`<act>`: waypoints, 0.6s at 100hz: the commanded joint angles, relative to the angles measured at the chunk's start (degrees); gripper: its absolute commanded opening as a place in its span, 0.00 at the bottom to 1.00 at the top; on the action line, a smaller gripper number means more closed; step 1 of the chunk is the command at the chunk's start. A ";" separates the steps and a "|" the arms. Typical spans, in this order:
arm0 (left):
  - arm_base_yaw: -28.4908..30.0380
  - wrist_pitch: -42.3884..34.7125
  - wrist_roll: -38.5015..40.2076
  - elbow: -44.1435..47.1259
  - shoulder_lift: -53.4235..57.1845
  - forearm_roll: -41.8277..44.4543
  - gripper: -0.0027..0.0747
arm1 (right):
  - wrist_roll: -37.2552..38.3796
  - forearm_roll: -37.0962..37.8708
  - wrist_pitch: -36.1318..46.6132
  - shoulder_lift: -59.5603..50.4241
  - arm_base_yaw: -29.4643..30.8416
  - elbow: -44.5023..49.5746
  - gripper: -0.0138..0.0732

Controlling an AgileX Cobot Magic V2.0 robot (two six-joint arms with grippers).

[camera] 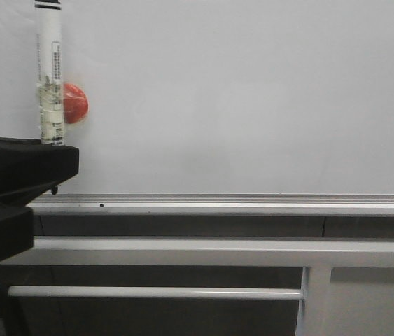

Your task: Write number 1 on whiteboard

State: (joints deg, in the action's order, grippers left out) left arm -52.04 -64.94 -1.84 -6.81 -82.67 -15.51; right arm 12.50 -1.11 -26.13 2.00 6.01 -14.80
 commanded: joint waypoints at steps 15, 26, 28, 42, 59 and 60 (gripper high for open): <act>-2.07 -6.68 -5.58 -0.22 9.34 -3.90 0.01 | -0.31 0.10 4.18 1.32 -0.12 -2.01 0.09; -2.07 0.41 -6.56 -1.18 12.78 -5.71 0.01 | -0.31 0.10 4.18 1.32 -0.12 -2.01 0.09; -2.07 1.53 -7.57 -1.30 13.34 -5.85 0.01 | -0.31 0.10 4.18 1.32 -0.12 -2.01 0.09; -2.07 6.69 -12.01 -3.00 15.76 -5.95 0.01 | -0.31 0.10 4.18 1.32 -0.12 -2.01 0.09; -2.07 8.52 -12.01 -3.26 17.86 -3.60 0.01 | -0.31 0.10 4.18 1.32 -0.12 -2.01 0.09; -2.07 8.66 -12.01 -3.26 18.00 -3.32 0.01 | -0.31 0.10 4.18 1.32 -0.12 -2.01 0.09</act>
State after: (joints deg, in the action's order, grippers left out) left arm -53.80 -53.54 -13.67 -8.49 -66.56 -21.01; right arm 12.39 -1.11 -26.13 2.00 6.01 -14.80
